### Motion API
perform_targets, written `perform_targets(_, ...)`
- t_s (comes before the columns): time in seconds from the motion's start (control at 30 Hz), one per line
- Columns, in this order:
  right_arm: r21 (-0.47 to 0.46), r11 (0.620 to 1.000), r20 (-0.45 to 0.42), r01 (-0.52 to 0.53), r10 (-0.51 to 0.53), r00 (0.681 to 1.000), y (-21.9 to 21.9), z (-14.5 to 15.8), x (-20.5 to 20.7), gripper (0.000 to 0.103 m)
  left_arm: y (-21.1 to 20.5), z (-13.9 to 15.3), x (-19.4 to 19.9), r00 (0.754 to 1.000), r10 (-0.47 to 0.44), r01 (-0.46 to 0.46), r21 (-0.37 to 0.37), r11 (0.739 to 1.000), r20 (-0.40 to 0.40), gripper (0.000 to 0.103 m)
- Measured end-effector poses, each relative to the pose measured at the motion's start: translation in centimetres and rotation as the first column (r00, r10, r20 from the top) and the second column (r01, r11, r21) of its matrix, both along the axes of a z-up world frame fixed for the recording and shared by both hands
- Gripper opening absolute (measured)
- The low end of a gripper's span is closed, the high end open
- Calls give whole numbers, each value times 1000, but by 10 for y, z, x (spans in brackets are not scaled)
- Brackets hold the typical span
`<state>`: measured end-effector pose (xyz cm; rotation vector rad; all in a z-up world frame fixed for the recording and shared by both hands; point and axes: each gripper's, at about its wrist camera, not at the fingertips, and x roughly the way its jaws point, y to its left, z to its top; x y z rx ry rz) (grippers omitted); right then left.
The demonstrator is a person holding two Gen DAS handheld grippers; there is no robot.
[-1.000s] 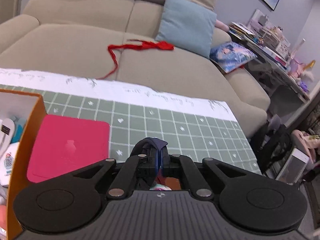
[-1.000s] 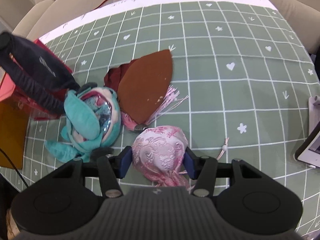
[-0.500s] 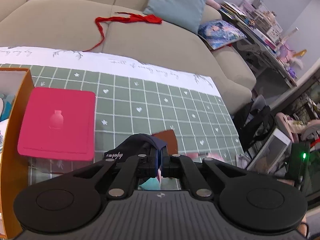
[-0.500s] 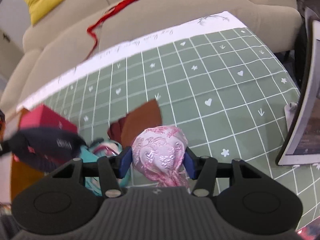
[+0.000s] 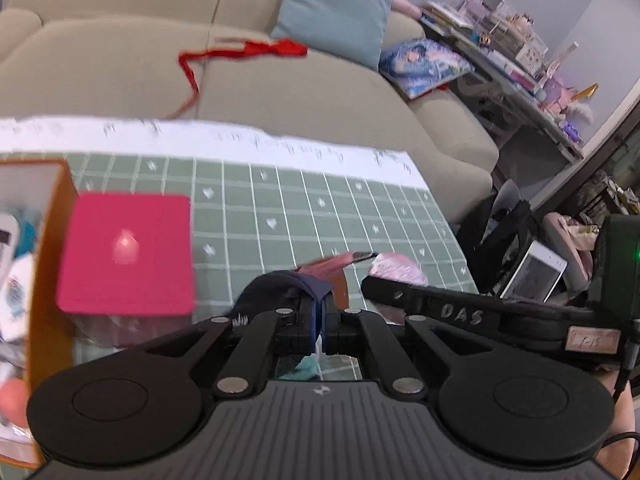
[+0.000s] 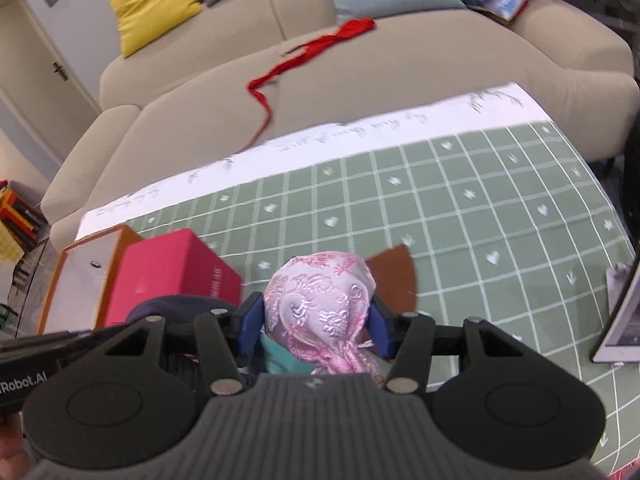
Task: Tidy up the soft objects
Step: 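Carry the navy headband and pink pouch with both tools over the white box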
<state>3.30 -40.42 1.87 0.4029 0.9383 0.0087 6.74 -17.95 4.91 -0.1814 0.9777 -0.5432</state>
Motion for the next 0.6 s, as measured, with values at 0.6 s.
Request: perform_targets(0.6, 22, 972, 151, -233, 227, 962, 162, 81, 32, 54, 149, 70, -7, 979, 156, -158, 3, 987, 132, 2)
